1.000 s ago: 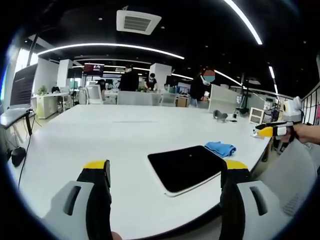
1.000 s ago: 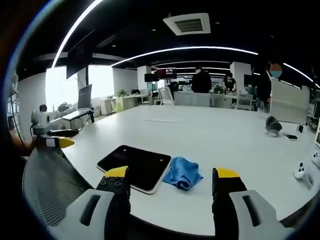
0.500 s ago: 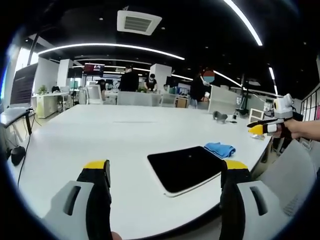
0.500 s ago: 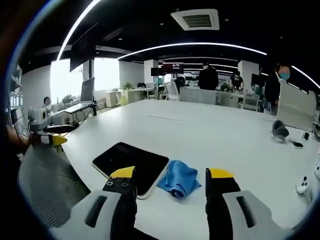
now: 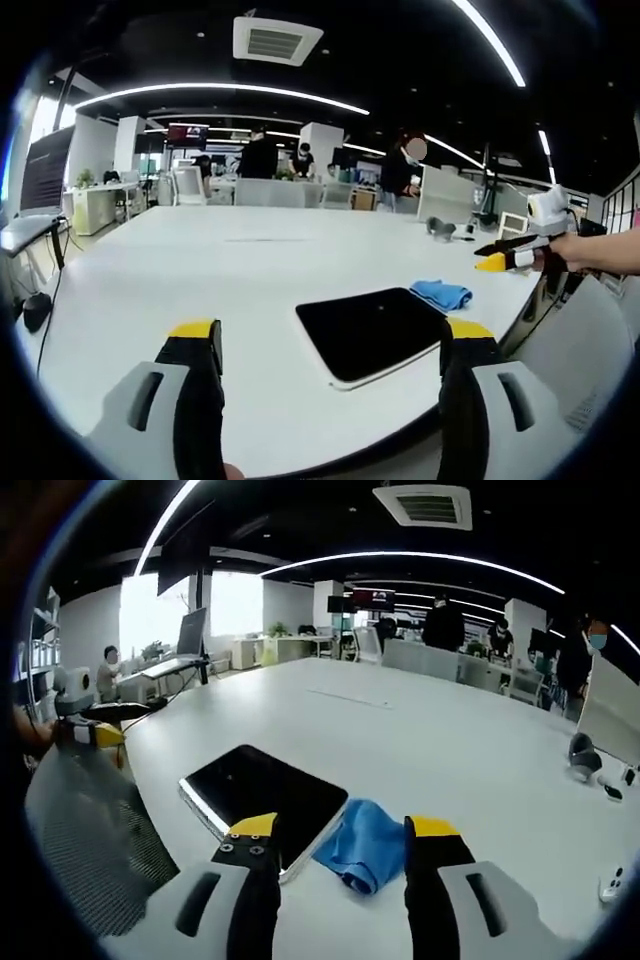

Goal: Wipe the mirror surface with the cleaning cloth until all visible marks leave the cleaned area.

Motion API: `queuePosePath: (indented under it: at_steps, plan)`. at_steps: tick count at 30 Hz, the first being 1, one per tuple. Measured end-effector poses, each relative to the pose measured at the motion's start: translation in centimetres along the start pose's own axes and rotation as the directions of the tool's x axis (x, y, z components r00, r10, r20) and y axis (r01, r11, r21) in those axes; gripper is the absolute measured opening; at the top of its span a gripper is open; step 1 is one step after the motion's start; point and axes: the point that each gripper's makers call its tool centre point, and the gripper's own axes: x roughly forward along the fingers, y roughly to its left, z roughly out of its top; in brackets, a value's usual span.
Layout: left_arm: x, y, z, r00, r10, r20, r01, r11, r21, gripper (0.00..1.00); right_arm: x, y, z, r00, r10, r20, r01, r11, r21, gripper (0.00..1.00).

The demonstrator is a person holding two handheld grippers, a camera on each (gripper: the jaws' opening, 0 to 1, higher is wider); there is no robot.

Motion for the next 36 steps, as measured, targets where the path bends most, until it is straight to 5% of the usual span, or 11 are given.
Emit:
queuePosePath:
  at_steps: [7, 18, 36]
  plan:
    - [0.0, 0.0, 0.1, 1.0, 0.0, 0.003, 0.0, 1.0, 0.002, 0.88, 1.6, -1.3, -0.6, 1.0, 0.012, 0.015, -0.014, 0.994, 0.11, 0.4]
    - [0.0, 0.1, 0.2, 1.0, 0.005, 0.011, -0.005, 1.0, -0.003, 0.88, 3.8, -1.6, -3.1, 0.997, 0.018, -0.081, -0.012, 0.997, 0.075, 0.38]
    - [0.0, 0.2, 0.1, 1.0, 0.011, 0.006, -0.011, 1.0, 0.001, 0.89, 6.5, -2.3, -4.8, 0.992, 0.014, -0.128, -0.004, 0.997, 0.081, 0.21]
